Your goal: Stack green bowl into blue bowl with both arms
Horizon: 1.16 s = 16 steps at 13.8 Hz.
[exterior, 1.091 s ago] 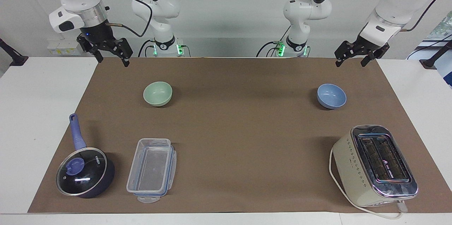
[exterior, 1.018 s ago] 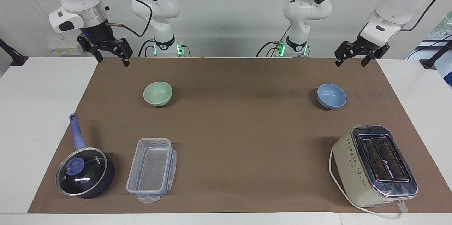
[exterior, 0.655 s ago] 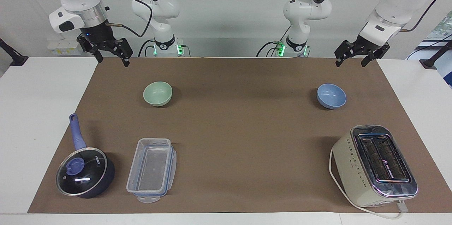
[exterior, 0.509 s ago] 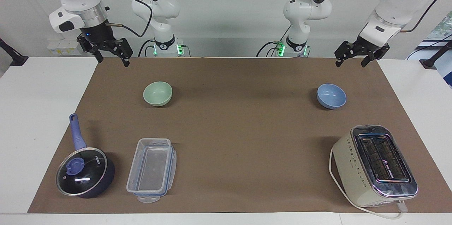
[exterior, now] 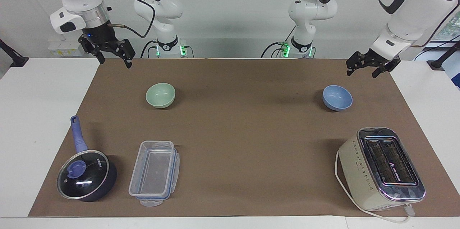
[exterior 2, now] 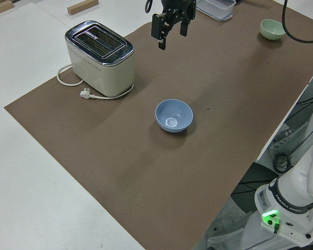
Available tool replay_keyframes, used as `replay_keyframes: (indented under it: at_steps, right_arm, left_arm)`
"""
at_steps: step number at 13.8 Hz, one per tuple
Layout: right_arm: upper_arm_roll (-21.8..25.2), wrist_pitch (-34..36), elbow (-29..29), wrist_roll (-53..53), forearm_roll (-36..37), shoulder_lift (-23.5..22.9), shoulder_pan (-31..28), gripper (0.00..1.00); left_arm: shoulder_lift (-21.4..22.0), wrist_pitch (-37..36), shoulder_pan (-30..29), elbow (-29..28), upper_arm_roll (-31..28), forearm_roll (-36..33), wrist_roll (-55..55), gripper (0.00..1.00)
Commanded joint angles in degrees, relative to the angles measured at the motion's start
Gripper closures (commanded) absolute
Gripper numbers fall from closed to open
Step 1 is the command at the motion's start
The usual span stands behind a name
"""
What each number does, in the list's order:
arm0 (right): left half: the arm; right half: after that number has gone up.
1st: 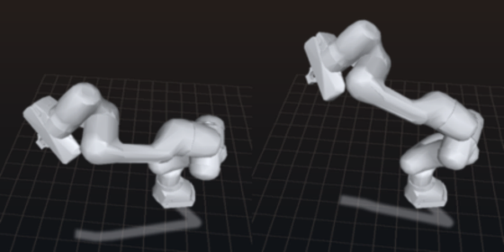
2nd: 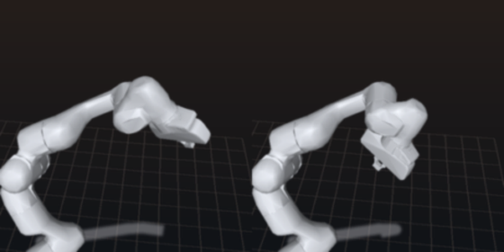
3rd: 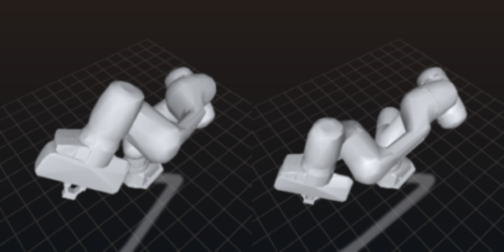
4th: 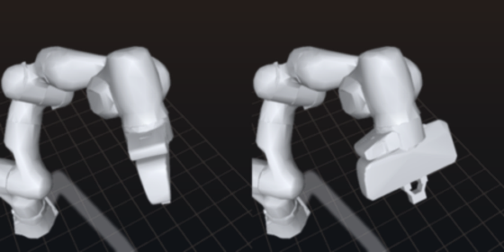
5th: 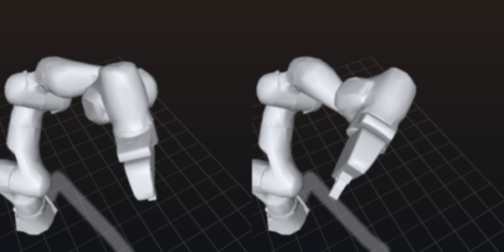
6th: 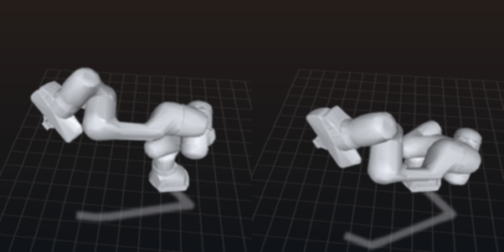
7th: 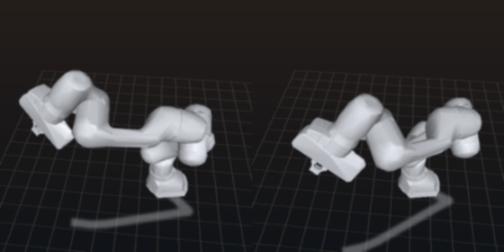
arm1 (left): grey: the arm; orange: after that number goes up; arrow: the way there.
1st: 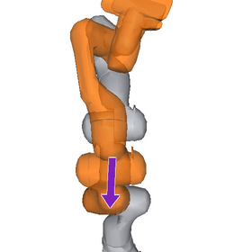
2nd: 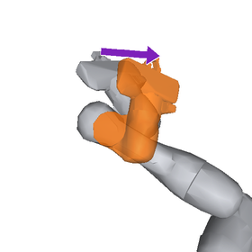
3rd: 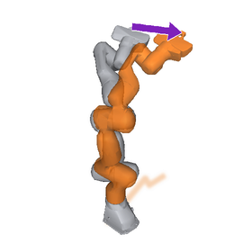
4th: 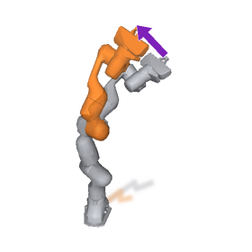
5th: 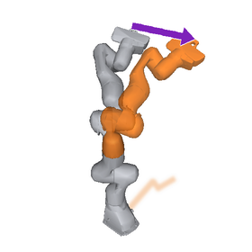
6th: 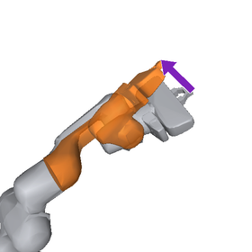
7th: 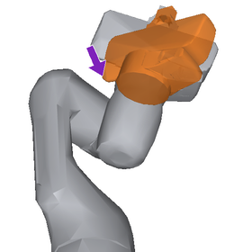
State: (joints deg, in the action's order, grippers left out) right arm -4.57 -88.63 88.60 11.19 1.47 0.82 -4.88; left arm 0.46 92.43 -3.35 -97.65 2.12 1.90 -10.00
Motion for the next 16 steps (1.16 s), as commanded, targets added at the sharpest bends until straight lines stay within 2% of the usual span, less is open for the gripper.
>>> replay_keyframes:
  at_steps: [1,5,10,16]
  right_arm:
    - [-0.18,-0.23,1.05,-0.64,-0.68,0.77,-0.57,0.0]
    - [0.0,-0.23,0.96,-0.55,-0.59,0.77,-0.57,0.0]
    - [0.0,-0.23,0.96,-0.46,-0.59,0.77,-0.57,0.0]
    - [0.0,-0.23,0.96,-0.46,-0.59,0.77,-0.57,0.0]
  left_arm:
    - [1.65,3.89,-2.36,-5.52,0.25,0.65,-3.97,0.0]
    - [2.53,10.13,-4.74,-12.99,0.17,0.65,-10.64,0.0]
    - [3.4,14.53,-5.88,-21.34,0.17,0.65,-10.74,0.0]
    - [3.32,23.49,-9.57,-32.15,0.25,0.82,-9.95,0.0]
